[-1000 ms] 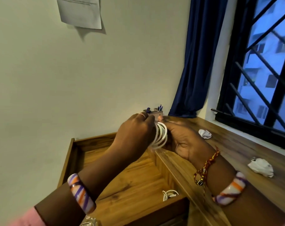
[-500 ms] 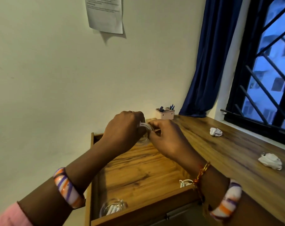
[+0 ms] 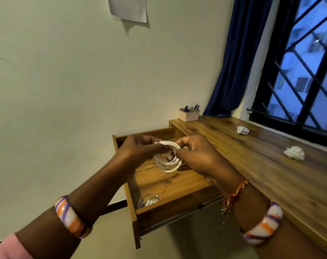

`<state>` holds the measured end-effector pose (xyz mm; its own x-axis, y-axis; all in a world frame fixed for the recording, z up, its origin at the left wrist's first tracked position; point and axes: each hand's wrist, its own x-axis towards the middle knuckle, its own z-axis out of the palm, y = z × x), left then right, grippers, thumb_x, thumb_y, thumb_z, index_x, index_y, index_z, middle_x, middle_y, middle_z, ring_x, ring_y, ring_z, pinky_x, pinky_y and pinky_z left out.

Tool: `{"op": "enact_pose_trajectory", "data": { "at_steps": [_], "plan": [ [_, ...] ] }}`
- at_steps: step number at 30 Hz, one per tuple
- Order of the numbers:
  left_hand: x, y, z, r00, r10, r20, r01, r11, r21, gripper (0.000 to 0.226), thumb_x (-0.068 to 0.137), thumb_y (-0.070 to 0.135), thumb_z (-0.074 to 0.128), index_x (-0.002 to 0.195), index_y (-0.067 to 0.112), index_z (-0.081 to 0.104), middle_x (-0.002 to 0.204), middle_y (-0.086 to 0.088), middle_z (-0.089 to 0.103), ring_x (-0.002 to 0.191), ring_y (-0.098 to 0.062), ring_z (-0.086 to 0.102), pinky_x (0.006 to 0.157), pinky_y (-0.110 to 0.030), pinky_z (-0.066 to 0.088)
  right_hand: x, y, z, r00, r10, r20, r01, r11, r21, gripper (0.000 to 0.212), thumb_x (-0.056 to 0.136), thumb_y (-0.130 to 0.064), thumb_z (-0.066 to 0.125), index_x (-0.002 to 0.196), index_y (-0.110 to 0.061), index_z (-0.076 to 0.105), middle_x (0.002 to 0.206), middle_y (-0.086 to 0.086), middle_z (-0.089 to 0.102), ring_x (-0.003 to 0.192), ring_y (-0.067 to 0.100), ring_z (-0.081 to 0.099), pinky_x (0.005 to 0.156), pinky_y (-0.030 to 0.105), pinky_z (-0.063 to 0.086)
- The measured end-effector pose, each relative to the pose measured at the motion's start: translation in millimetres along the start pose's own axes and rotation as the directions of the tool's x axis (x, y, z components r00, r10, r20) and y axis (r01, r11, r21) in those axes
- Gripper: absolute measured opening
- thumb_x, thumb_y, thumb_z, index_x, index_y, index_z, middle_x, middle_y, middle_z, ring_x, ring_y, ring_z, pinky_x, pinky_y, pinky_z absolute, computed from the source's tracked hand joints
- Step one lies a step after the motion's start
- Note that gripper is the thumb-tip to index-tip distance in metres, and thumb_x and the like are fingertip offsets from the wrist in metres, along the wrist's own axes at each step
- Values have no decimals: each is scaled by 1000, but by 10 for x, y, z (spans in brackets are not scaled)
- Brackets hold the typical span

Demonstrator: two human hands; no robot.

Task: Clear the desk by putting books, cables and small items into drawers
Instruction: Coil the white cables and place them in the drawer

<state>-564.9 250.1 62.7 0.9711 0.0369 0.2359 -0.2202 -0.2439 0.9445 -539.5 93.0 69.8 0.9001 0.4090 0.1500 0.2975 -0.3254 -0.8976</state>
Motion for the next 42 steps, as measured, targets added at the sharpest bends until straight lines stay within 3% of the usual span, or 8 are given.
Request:
{"op": "enact_pose_trajectory", "data": {
  "at_steps": [8,12,15,21,30,34,39,42],
  "plan": [
    [44,162,66,981,169,93,-156,979,-128,17,72,16,68,86,7,70,77,-6,73,71,-17,70,61,-20,54,-2,-127,-173,999,-46,-30,44,997,-68,18,87,-7,56,82,-23,62,91,11,70,86,27,67,74,41,56],
    [271,104,216,847,532,4,-434,688,582,13,81,18,68,94,17,67,87,2,70,72,-10,61,61,-23,49,241,-9,-210,986,-127,-107,109,981,-159,23,85,-2,55,81,-24,61,86,6,66,73,13,59,66,32,51],
    [589,52,267,854,517,50,-397,588,705,24,85,23,64,108,15,62,100,-2,69,80,-12,59,63,-25,50,496,80,-317,990,-87,-107,77,992,-99,26,85,-1,58,76,-25,60,73,-1,63,58,0,56,52,16,46],
    [1356,67,215,944,283,168,-324,710,626,24,88,28,59,100,9,67,90,-2,63,74,-11,57,59,-13,39,1166,246,-563,992,77,-96,-66,991,120,27,76,4,65,80,-23,65,95,15,71,96,33,65,81,50,54],
    [1928,-367,198,993,116,-27,-106,966,236,18,89,15,56,105,5,58,93,-14,67,83,-24,67,75,-39,56,1890,528,-521,986,159,-43,-150,976,160,16,83,-6,60,81,-22,62,86,8,69,80,22,67,65,38,57],
    [2180,-574,185,985,174,7,-174,981,83,9,90,13,53,92,20,59,86,-1,67,78,-10,67,69,-22,56,2092,617,-444,974,202,-106,-182,968,172,11,87,-15,60,81,-24,62,89,8,71,80,22,70,63,38,59],
    [2594,-783,29,925,-191,330,289,915,-283,19,91,19,51,83,9,65,75,-5,71,64,-13,68,58,-24,56,2200,778,-413,955,228,-188,-165,939,300,30,79,-6,69,100,-27,63,94,16,73,88,33,69,73,45,57],
    [2765,-952,7,846,-295,444,434,865,-252,21,94,21,47,87,9,63,69,-4,68,56,-11,66,51,-24,54,2253,888,-286,928,26,-371,-13,999,38,40,73,-12,75,108,-29,66,99,5,73,94,23,69,76,39,56]
  ]
}}
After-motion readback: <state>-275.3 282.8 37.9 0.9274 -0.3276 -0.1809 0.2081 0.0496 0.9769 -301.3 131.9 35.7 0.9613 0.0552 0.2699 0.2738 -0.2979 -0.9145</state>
